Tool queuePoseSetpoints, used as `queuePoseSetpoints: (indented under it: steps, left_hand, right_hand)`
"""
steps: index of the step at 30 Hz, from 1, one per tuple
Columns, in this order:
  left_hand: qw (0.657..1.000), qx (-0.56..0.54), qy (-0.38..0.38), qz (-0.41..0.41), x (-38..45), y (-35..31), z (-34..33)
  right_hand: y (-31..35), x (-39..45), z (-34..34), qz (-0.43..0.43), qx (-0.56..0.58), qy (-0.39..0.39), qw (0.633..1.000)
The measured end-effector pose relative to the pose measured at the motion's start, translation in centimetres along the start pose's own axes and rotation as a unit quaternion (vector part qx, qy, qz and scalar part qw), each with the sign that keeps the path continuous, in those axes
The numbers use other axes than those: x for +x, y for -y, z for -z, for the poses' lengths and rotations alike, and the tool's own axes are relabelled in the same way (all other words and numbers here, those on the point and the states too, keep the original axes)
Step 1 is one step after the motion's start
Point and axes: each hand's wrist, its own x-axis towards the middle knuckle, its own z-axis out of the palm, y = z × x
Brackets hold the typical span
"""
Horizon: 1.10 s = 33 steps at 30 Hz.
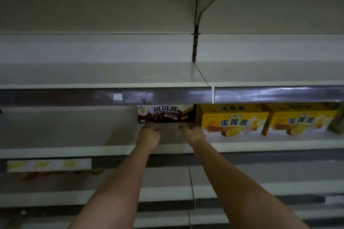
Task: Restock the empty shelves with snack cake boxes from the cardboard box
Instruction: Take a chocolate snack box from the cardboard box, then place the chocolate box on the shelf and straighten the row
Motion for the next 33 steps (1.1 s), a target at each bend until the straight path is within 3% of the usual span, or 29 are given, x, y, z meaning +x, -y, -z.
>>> queuePoseSetpoints:
  steps: [4,11,18,23,33]
  left_hand:
    - [0.999,-0.036,0.029,-0.02,-3.0,-0.3,-0.9]
    - [0.993,-0.019,0.061,-0.097,-8.5,-1.5,-2.8]
    - [0.977,0.019,0.181,-0.108,-16.1,0.7,-9.2]
    - [0.945,0.078,0.286,-0.137,-22.1,0.2,-15.6]
    - [0.852,0.111,0.45,-0.242,-39.4,-7.4,-29.4]
  right_hand:
    - [-1.0,-3.2,2.6,0.017,-0.037,-0.042,0.998]
    - [-4.7,-10.9,7.2,-0.031,-0.001,-0.13,0.991]
    - [-13.1,-19.8,12.2,-0.12,0.04,-0.207,0.97]
    - [-19.8,-26.8,17.2,-0.188,0.071,-0.3,0.932]
    - [-28.6,-40.8,30.7,-0.249,0.142,-0.459,0.841]
